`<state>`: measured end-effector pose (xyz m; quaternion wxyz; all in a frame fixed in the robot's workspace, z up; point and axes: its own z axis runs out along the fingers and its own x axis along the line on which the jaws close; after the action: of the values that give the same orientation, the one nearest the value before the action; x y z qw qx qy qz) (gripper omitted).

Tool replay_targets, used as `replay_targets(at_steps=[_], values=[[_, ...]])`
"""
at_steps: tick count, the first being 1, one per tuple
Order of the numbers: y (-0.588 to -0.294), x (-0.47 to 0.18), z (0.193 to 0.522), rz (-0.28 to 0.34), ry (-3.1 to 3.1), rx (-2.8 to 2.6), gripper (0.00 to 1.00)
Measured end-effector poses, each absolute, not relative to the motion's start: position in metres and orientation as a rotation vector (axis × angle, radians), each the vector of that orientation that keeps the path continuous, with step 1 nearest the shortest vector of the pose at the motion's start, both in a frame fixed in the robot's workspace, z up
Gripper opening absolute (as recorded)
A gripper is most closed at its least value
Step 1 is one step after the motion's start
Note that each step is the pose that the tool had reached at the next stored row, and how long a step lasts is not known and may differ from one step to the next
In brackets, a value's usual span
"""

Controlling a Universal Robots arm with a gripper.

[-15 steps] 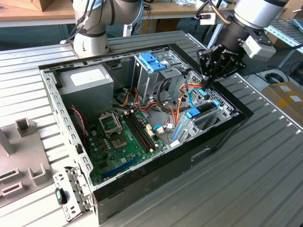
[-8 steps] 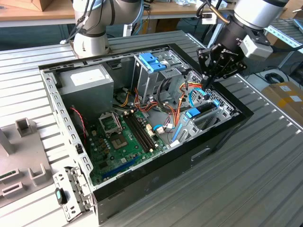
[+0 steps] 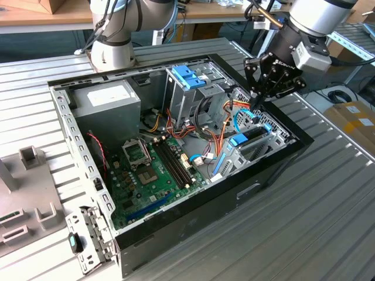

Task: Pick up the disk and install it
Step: 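Insert the first disk wire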

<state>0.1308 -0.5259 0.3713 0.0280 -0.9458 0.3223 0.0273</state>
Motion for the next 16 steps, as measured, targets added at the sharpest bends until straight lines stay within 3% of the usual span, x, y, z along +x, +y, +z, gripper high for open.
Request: replay_targets(at_steps=[16], values=[[-0.5259,0.1308,0.3713,0.078,1.195,-2.840,0.16]])
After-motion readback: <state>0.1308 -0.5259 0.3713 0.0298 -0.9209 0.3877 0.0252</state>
